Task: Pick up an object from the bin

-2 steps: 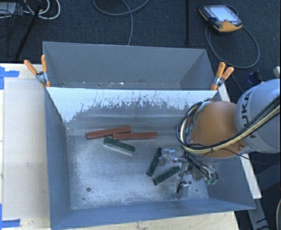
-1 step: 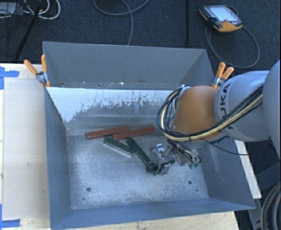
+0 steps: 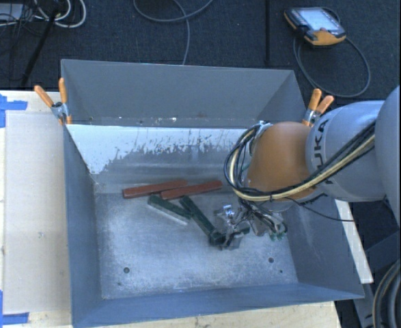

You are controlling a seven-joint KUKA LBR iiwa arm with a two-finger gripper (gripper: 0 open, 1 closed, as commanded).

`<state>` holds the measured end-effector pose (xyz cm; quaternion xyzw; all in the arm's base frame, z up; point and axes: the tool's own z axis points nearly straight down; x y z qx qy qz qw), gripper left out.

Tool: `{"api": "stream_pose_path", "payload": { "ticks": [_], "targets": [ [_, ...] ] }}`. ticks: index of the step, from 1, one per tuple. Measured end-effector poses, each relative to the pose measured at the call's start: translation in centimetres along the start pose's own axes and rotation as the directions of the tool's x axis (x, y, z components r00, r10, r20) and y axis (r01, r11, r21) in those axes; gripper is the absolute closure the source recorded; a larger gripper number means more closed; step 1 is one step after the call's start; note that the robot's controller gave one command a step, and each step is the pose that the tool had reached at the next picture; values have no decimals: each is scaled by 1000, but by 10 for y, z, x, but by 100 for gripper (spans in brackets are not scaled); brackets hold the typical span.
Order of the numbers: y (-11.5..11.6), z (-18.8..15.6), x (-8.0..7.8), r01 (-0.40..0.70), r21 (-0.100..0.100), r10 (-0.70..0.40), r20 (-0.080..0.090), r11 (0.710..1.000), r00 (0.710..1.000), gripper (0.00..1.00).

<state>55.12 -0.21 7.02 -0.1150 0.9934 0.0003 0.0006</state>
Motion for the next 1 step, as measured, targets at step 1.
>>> {"api": "stream_pose_path", "payload": {
  "ticks": [1],
  "targets": [
    [-6,-169,4,39,2,-39,7,999,999,100]
  ]
}}
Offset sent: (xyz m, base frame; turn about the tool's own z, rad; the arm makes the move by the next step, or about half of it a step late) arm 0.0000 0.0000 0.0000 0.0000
